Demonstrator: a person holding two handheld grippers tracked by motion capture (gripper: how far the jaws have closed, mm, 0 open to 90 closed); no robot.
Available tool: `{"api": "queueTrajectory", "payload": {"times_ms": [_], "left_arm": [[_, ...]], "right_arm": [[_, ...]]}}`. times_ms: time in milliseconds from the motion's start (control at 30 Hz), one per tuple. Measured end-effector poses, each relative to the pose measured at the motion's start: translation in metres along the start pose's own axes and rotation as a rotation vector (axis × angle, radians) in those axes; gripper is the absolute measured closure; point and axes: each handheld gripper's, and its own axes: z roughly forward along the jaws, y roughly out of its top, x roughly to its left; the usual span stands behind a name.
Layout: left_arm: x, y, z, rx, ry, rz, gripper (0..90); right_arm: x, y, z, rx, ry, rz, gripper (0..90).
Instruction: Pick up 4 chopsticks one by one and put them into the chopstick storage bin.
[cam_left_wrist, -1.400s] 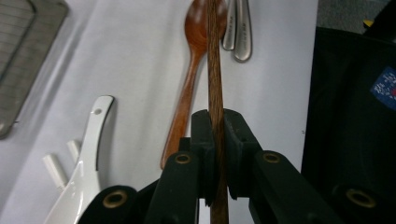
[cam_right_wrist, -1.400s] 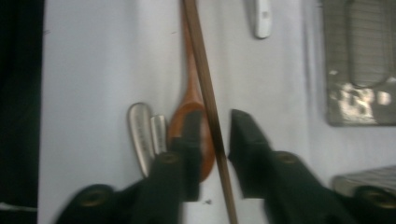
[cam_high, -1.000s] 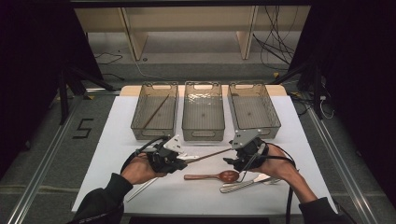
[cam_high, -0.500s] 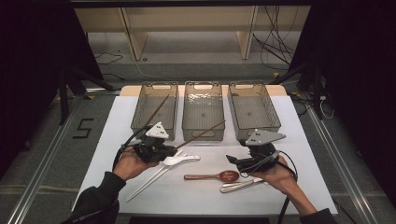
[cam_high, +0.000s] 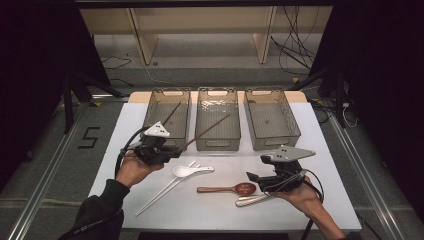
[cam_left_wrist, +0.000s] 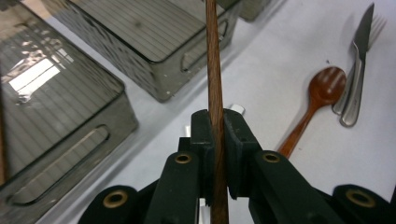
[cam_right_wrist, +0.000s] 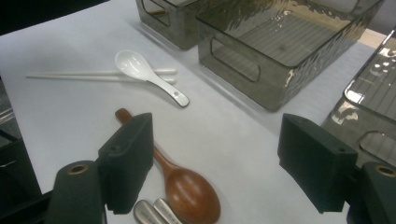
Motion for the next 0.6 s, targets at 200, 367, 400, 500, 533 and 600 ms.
{"api": "queueTrajectory", "payload": {"times_ms": [200, 367, 400, 500, 533, 600], "left_arm": [[0.017, 0.004, -0.007, -0.04, 0.031, -0.064, 83.1], [0.03, 0.01, -0.008, -0.059, 0.061, -0.089, 83.1], [0.032, 0.011, -0.008, -0.061, 0.07, -0.097, 83.1], [0.041, 0.015, -0.007, -0.062, 0.098, -0.11, 83.1], [0.043, 0.017, -0.007, -0.06, 0.107, -0.115, 83.1], [0.048, 0.02, -0.006, -0.053, 0.119, -0.122, 83.1]], "right_arm": [[-0.002, -0.004, -0.002, -0.013, -0.013, 0.029, 27.4], [-0.001, -0.007, -0.003, -0.01, -0.012, 0.032, 26.7], [0.0, -0.007, -0.003, -0.007, -0.012, 0.035, 26.4], [0.0, -0.008, -0.003, -0.002, -0.005, 0.031, 26.4], [0.001, -0.008, -0.003, -0.002, -0.002, 0.03, 26.5], [0.001, -0.009, -0.003, -0.001, 0.002, 0.026, 26.7]]}}
